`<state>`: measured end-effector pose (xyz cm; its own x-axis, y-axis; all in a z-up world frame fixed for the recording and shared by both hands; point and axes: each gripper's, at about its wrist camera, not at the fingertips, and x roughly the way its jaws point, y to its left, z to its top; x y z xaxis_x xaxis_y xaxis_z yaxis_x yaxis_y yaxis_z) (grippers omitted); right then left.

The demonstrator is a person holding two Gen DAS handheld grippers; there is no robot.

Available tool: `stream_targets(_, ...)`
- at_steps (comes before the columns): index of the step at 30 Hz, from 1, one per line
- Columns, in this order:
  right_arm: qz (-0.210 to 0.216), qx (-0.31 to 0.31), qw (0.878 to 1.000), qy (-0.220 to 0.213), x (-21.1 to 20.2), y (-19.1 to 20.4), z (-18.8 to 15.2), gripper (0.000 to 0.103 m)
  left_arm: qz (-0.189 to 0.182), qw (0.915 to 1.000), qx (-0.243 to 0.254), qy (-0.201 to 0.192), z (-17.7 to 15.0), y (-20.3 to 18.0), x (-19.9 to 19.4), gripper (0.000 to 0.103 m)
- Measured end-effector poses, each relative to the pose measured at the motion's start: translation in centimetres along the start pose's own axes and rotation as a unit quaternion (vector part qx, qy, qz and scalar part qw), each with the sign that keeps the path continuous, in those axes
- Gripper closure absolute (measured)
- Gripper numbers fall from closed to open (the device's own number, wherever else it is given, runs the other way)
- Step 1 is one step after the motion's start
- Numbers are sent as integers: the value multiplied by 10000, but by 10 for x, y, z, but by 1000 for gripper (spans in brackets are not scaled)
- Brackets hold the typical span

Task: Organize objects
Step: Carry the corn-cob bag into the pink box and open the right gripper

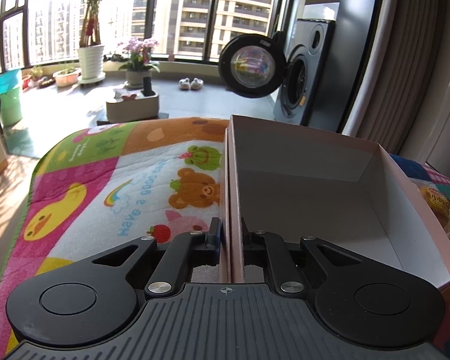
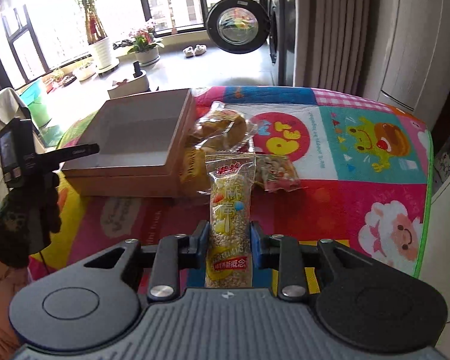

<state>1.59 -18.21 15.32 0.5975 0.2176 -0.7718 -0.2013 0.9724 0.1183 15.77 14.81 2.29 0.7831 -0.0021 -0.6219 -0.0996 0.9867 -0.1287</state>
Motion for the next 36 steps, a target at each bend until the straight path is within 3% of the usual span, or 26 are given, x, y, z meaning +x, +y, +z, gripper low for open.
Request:
stream_targets(6,615,-675,9956,-214,-18,65,22,75,8,10000,1,-14,-1,-1,-1,91)
stream_targets(10,739,-1021,9912,-411,-11,98,55,75,5,10000,-11,-16,-1,-1,-3,91)
stream_targets(21,863,-1047,9901,-353,94,137,135,75,-15,10000,-53,8,-2,0,-2,91)
stream_targets(25,1111,-1009,9884,-246,134,141,144,71,8,10000,-22,-12,-1,-1,-3,91)
stream_targets(27,1073,-941,9895,-243,147,138,144,56,8,10000,-16,-17,-2,-1,-3,91)
stream_targets(30,1053,-771,9910,-295,148,121,145,54,2,10000,-16,-34,-2,-1,-4,91)
stream_targets(33,774,-520,9942,-530,137,90,147,49,16,10000,6,-40,-2,-2,-4,91)
stream_targets(36,148,-417,9953,-856,124,57,142,38,13,10000,24,-42,-2,-2,-4,91)
